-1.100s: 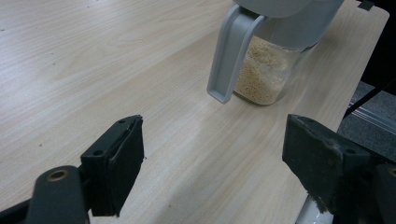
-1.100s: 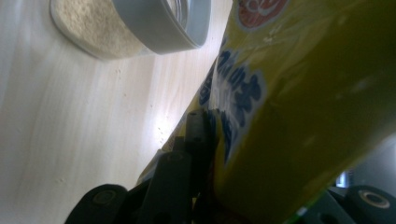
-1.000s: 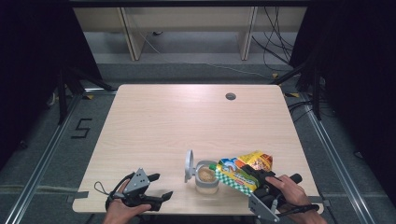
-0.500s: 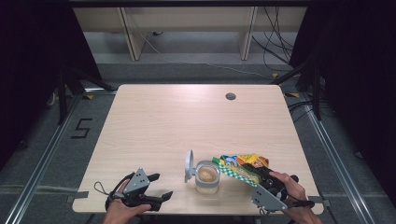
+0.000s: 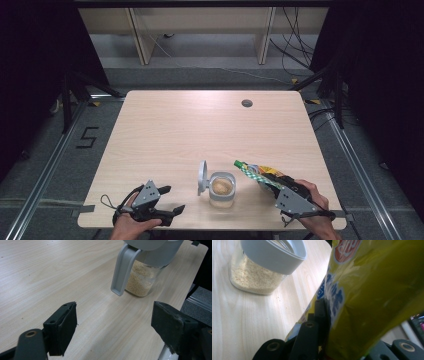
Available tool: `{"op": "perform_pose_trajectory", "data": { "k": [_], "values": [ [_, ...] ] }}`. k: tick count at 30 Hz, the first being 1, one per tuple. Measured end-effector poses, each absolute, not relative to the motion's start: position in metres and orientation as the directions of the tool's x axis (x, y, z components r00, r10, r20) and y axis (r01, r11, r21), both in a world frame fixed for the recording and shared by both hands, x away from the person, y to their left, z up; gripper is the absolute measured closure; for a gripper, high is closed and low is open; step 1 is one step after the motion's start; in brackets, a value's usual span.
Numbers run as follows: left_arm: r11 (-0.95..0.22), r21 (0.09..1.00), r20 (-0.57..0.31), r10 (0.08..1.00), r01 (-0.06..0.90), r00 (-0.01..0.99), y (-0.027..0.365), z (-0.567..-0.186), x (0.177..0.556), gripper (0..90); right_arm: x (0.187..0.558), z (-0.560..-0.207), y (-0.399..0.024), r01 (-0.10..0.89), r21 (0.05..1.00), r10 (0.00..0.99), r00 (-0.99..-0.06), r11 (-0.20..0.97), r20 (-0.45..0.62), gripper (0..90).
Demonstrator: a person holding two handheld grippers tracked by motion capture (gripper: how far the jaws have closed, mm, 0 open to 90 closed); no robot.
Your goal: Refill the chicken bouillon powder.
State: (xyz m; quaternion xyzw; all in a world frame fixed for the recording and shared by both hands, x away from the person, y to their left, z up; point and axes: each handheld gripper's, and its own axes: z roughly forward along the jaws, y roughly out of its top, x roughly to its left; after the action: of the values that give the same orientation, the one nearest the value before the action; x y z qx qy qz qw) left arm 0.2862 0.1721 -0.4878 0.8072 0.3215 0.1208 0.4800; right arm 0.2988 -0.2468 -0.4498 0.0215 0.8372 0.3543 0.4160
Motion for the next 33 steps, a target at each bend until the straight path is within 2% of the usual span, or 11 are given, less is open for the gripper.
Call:
{"op": "perform_pose_trajectory", "data": {
  "k": [3, 6, 8, 12, 22, 33],
  "values": [
    [-0.331, 0.853, -0.115, 0.636, 0.404, 0.763, 0.172, -0.488, 0.286, 20.2, 0.301, -0.450, -0.250, -0.248, 0.632, 0.351, -0.658, 0.734, -0.666, 83.1],
    [-0.336, 0.855, -0.108, 0.631, 0.396, 0.768, 0.173, -0.487, 0.287, 20.2, 0.303, -0.451, -0.258, -0.177, 0.706, 0.443, -0.668, 0.686, -0.598, 83.4],
    [-0.344, 0.855, -0.100, 0.627, 0.389, 0.773, 0.173, -0.487, 0.287, 20.2, 0.304, -0.451, -0.259, -0.176, 0.713, 0.449, -0.669, 0.679, -0.593, 83.4],
    [-0.353, 0.856, -0.088, 0.621, 0.378, 0.779, 0.174, -0.487, 0.288, 20.2, 0.304, -0.452, -0.267, -0.101, 0.772, 0.533, -0.667, 0.627, -0.520, 83.5],
    [-0.353, 0.856, -0.087, 0.620, 0.377, 0.779, 0.174, -0.487, 0.288, 20.2, 0.304, -0.455, -0.279, -0.021, 0.840, 0.632, -0.649, 0.543, -0.424, 83.4],
    [-0.351, 0.857, -0.088, 0.622, 0.378, 0.778, 0.174, -0.487, 0.288, 20.2, 0.307, -0.458, -0.285, 0.015, 0.868, 0.672, -0.639, 0.497, -0.374, 82.0]
  ]
}}
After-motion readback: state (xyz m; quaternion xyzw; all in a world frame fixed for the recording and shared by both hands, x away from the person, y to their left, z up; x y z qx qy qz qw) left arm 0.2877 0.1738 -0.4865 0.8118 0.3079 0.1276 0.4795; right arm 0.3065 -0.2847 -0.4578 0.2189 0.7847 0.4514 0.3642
